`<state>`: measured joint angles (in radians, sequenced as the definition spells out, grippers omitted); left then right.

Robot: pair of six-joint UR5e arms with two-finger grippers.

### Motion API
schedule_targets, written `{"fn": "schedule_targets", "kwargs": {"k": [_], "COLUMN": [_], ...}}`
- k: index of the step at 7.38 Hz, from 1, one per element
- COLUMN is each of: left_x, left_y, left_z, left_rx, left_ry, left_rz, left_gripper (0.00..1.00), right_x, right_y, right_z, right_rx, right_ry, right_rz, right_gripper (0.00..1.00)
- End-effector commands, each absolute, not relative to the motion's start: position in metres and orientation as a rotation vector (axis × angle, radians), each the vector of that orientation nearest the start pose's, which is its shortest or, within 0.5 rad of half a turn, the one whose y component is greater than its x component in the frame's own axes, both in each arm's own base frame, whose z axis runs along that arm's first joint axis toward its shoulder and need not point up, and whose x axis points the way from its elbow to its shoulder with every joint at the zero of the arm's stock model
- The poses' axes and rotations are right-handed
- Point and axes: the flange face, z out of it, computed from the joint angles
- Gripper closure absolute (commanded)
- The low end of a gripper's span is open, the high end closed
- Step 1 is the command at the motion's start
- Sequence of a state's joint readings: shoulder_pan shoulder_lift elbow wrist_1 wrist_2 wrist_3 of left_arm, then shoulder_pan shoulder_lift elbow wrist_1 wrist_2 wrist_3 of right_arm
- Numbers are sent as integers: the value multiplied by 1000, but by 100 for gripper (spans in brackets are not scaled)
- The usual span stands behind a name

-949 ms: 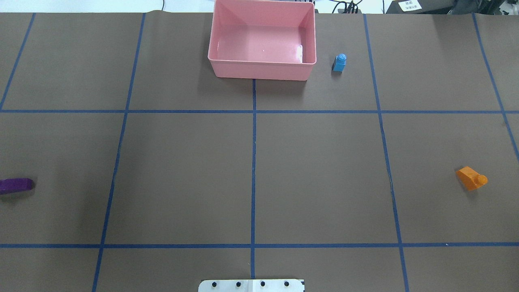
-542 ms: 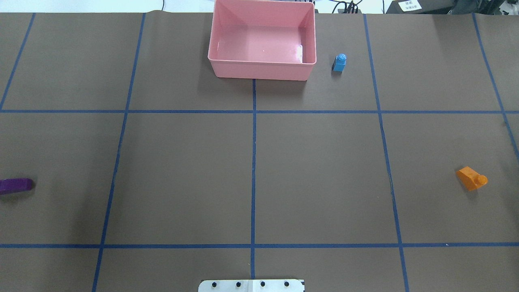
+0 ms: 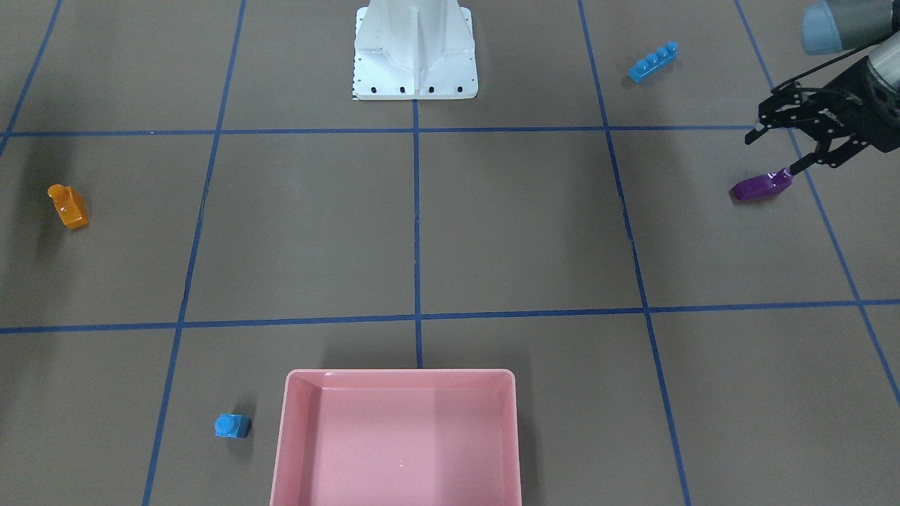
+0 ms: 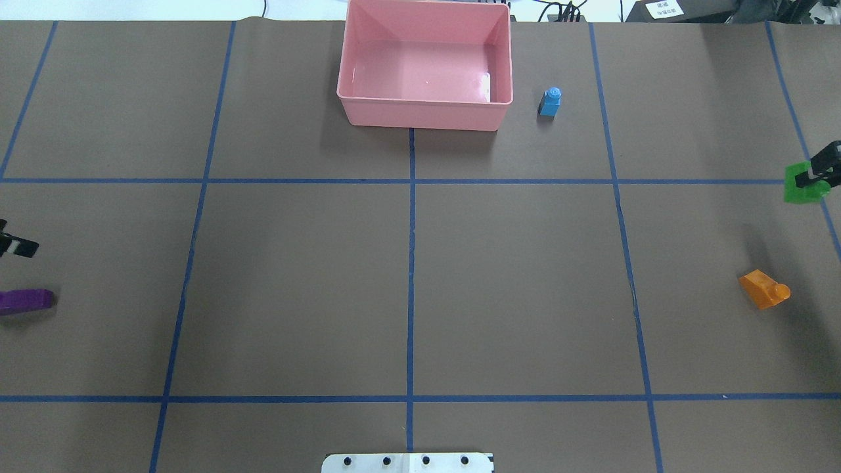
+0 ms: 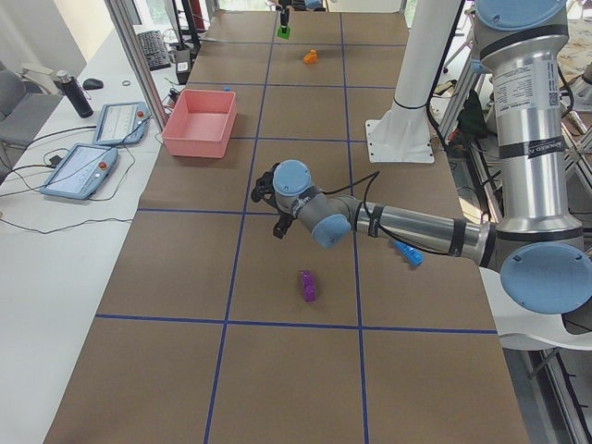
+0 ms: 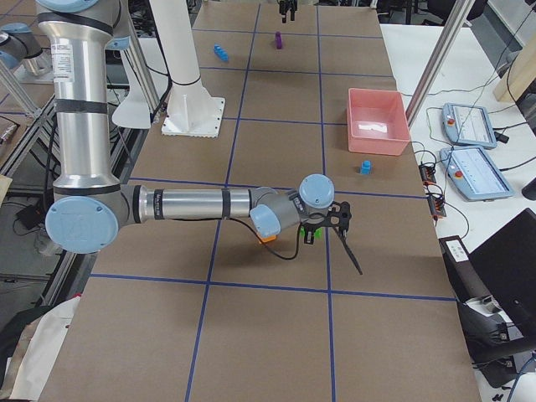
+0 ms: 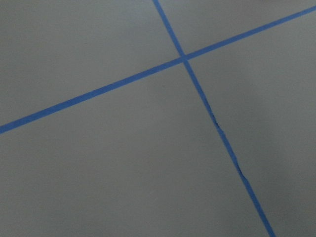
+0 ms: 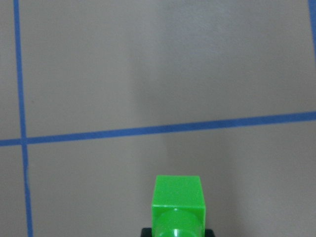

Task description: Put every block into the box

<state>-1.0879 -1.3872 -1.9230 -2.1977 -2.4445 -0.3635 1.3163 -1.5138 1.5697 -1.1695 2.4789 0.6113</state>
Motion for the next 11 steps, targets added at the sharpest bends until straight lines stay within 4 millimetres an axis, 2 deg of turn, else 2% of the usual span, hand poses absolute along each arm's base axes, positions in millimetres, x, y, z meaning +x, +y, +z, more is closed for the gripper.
{"fn": "schedule_targets", "kwargs": {"k": [1, 2, 3, 4, 5, 6, 7, 8, 9, 10, 11], "left_x": [221, 242, 267, 284, 296, 304, 295, 295, 307, 319, 322], "left_y": [-345, -320, -282, -246, -207, -178, -163, -154, -131, -112, -106], "left_z": [470, 468, 486, 493, 512, 520, 522, 520, 519, 520, 522], "left_rx": [348, 330, 241, 223, 202, 161, 129, 113, 50, 53, 64], "left_ry": [970, 964, 958, 912, 826, 792, 779, 782, 789, 768, 750], "left_rz": [610, 678, 770, 854, 932, 959, 977, 989, 973, 989, 988], "left_gripper": [1, 1, 1, 1, 1, 1, 1, 1, 1, 1, 1], "right_x": [-132, -158, -185, -226, -259, -280, -303, -326, -348, -382, -410], "right_y": [-572, -594, -626, -657, -697, -726, -748, -762, -762, -754, -750], "right_z": [515, 482, 435, 385, 334, 304, 267, 218, 199, 198, 184], "right_rx": [28, 17, 10, -6, 11, 39, 74, 92, 94, 135, 152], "right_ry": [-987, -998, -1015, -1023, -1001, -975, -950, -939, -938, -892, -864], "right_rz": [73, 76, 95, 126, 191, 197, 215, 305, 320, 319, 374], "right_gripper": [100, 100, 100, 100, 100, 100, 100, 100, 100, 100, 100]}}
